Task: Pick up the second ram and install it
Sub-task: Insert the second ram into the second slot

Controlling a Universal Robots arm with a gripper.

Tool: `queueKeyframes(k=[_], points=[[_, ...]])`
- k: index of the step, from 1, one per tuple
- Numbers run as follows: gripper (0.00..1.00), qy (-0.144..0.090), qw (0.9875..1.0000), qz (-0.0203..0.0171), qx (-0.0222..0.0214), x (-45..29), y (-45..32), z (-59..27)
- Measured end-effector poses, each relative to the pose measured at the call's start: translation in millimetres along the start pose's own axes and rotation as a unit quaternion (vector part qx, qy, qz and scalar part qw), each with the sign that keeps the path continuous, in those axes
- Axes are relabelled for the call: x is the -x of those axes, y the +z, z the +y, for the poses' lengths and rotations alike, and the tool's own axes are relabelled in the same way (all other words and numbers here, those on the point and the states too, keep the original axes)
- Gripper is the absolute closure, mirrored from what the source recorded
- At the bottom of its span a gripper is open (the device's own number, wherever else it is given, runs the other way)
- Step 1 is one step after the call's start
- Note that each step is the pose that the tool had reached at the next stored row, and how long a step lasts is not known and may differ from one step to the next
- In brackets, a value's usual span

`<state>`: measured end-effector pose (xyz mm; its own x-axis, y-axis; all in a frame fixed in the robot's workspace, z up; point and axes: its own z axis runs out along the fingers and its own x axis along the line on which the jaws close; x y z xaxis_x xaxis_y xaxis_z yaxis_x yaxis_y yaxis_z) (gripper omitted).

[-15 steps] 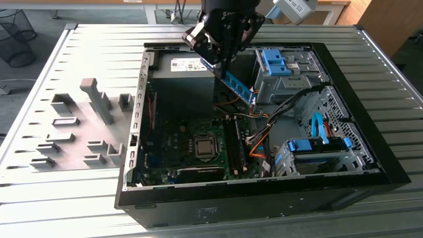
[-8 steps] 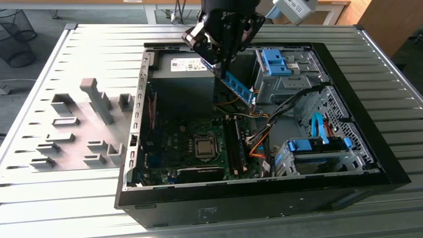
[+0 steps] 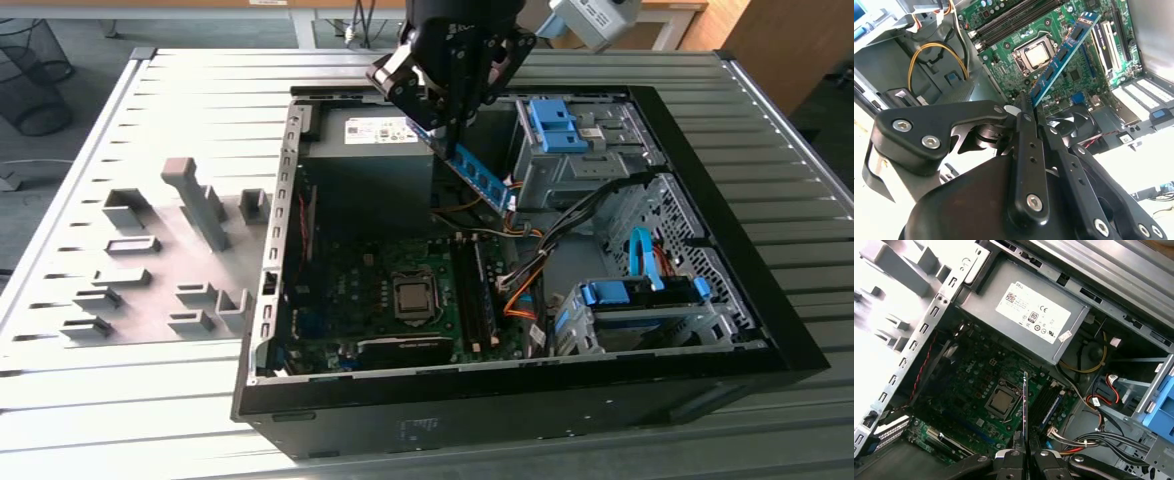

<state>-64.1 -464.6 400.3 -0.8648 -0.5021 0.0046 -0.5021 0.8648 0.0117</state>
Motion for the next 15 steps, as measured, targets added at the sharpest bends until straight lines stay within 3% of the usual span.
queueKeyframes(k=[15], points=[[0.86, 0.015, 0.9999, -0.0002, 0.0001, 0.0, 0.4, 0.0]])
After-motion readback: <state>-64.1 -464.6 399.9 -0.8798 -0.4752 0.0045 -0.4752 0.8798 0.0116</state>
